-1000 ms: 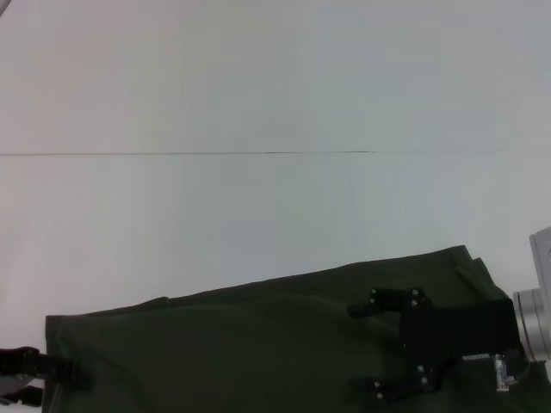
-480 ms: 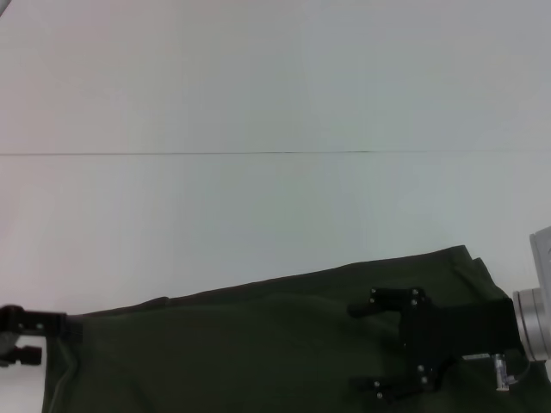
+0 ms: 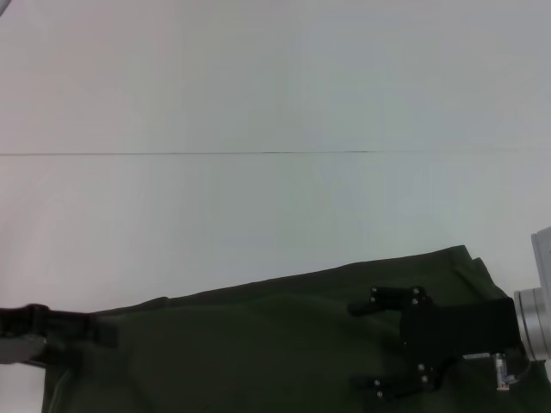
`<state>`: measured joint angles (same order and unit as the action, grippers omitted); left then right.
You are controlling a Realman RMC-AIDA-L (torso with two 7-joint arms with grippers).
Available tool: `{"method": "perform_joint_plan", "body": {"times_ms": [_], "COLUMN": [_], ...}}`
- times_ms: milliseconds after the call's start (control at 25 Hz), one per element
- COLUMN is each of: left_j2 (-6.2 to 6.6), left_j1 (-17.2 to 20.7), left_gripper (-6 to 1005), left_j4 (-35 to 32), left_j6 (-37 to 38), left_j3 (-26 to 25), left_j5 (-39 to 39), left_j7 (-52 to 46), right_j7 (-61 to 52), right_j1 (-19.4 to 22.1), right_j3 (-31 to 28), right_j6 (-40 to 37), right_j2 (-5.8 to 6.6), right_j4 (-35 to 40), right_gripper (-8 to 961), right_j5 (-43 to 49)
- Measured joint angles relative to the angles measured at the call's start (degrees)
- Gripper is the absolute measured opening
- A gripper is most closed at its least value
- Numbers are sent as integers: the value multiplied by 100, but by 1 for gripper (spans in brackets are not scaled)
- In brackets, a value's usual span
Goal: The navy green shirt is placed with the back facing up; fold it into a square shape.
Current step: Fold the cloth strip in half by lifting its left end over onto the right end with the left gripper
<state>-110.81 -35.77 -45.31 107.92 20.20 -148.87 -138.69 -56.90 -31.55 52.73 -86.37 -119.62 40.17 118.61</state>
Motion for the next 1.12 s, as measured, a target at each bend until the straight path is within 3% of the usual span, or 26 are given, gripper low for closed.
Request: {"method": "perform_joint_plan", "body": {"times_ms": [400,1120], "left_j2": [-128,-166], "left_j1": [-37,36], "left_gripper": [932,917], "left_j4": [506,234], "left_j6": [-689,-1158], "left_j3": [678,645], "left_j5": [-358,-682], "left_j7": [-122,-225], "right_j7": [-3,-14], "right_j1": [13,44], "right_j3": [0,9], "right_j6": [-12,-20], "right_j2": [0,-15], "right_j4": [65,138], "right_gripper": [924,924], "right_j5": [8,13]}}
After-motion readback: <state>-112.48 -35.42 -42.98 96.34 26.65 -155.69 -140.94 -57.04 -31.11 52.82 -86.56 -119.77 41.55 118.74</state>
